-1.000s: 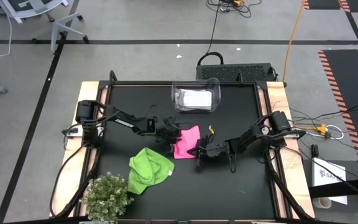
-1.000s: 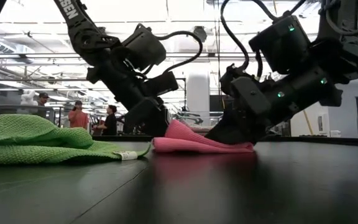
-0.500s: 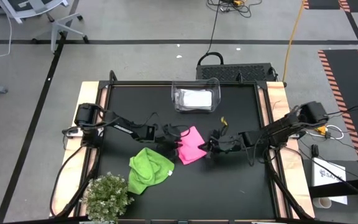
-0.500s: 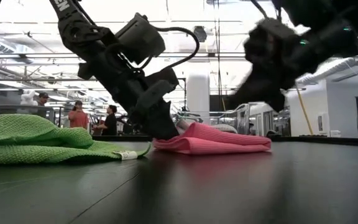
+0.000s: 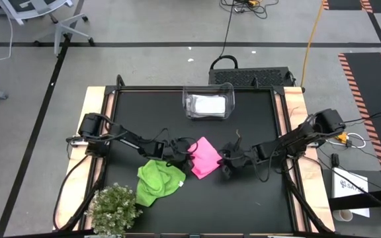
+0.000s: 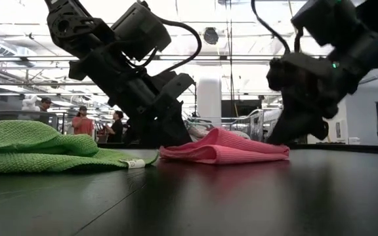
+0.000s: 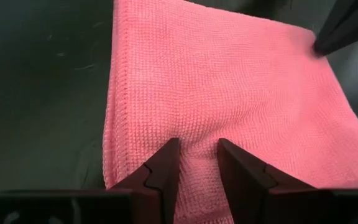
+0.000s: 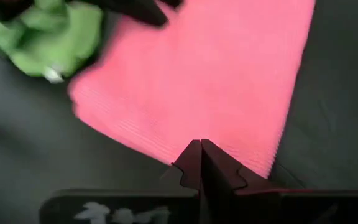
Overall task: Fold microfiber towels
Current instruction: Fold the pink microfiber cloth
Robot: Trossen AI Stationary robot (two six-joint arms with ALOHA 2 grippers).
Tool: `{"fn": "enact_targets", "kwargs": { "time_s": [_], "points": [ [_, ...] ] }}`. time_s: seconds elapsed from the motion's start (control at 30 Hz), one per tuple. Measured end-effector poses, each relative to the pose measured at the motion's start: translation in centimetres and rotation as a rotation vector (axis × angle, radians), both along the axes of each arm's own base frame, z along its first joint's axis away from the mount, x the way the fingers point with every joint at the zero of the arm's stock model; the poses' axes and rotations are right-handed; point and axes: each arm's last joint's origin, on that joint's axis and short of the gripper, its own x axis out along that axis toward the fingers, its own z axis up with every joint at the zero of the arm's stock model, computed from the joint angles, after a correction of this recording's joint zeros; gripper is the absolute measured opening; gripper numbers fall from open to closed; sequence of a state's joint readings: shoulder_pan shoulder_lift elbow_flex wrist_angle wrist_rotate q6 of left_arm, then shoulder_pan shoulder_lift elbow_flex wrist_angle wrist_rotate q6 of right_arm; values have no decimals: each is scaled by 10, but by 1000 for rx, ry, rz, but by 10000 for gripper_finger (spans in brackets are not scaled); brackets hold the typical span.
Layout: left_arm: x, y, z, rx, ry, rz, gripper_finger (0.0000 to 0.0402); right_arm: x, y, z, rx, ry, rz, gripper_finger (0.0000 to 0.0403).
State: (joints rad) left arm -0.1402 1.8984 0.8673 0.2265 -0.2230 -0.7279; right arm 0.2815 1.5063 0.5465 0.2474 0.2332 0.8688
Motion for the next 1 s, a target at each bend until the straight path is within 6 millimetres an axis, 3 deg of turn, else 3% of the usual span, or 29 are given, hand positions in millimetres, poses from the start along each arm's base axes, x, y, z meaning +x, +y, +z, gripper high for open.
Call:
{"fn": "enact_targets", "kwargs": {
  "time_s": [0.2,0.5,0.6,0.8,0.9,1.0],
  "points": [
    [0,-3,0,14,-6,-11,115,2,-5,-15,-97,69,62,0],
    [-1,-18,1,-33,-16,-50,115,6,-43,-14,-342,125,187,0],
    [-1,-21,2,-51,-29,-56,115,9,-54,-12,-291,94,206,0],
    [7,-22,26,-8,-132,-176,115,17,-56,17,-192,-74,174,0],
    [13,-23,48,135,-203,-280,115,20,-52,35,-228,-167,171,0],
    [12,-20,54,319,-193,-415,115,20,-45,41,-267,-219,173,0]
  ]
}}
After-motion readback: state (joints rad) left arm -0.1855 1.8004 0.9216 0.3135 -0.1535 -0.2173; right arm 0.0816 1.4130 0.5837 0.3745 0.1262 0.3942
